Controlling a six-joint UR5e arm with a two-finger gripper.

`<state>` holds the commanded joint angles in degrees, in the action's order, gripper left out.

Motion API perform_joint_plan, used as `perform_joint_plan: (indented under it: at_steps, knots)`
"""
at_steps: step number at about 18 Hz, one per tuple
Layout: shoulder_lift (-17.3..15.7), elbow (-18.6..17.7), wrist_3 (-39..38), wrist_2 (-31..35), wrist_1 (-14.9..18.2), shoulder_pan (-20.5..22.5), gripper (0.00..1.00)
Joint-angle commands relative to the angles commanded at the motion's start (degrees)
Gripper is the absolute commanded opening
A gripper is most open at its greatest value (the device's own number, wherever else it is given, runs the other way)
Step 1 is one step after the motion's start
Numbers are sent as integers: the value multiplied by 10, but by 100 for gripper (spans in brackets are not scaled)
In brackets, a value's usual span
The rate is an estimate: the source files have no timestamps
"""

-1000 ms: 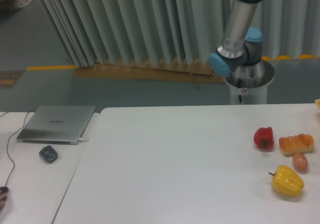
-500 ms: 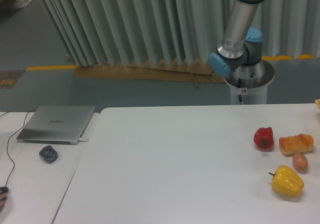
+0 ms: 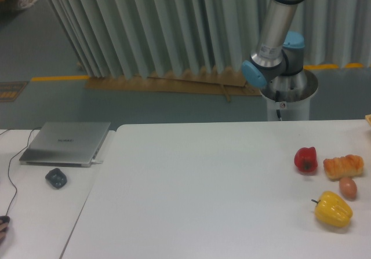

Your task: Place the green pepper in a basket

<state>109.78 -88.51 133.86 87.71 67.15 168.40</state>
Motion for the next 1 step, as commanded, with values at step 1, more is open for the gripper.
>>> perform_joint_plan:
  at_steps: [1]
  knots:
    - [0,-1,0,0,0,0,100]
